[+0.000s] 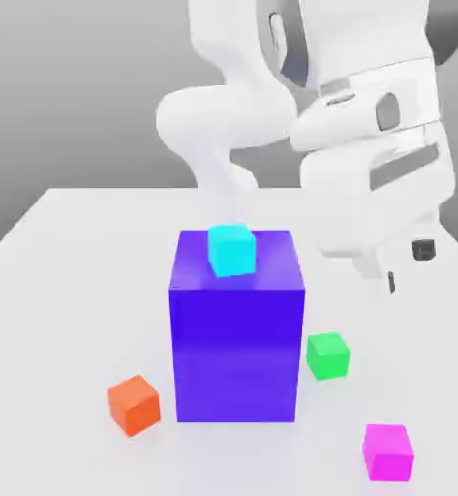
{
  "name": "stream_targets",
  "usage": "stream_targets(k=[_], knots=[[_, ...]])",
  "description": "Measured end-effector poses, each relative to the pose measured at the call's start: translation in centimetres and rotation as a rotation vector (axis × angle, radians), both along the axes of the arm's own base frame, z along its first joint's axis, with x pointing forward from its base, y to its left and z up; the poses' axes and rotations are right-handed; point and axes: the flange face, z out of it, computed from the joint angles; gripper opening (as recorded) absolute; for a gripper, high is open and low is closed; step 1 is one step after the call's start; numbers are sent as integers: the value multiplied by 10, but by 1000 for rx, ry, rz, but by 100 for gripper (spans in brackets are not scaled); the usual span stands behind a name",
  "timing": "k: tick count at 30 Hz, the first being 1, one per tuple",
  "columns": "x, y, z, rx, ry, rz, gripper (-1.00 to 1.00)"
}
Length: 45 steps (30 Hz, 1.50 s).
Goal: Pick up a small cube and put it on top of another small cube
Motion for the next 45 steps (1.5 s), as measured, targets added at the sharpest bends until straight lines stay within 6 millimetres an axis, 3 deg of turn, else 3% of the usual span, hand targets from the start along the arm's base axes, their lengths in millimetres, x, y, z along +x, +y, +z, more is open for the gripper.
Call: stream_targets(k=[5,10,14,15,22,27,38,45], knots=[[-13,29,-87,-109,69,234,0],[-34,43,-166,-228,126,458,0],[-37,45,-221,-247,133,496,0],[-38,45,-233,-247,134,497,-100],[-38,45,-235,-248,136,498,-100],[-42,45,-180,-243,140,493,-100],[-153,30,-136,-174,194,361,-100],[-217,5,-127,-221,168,266,-100]])
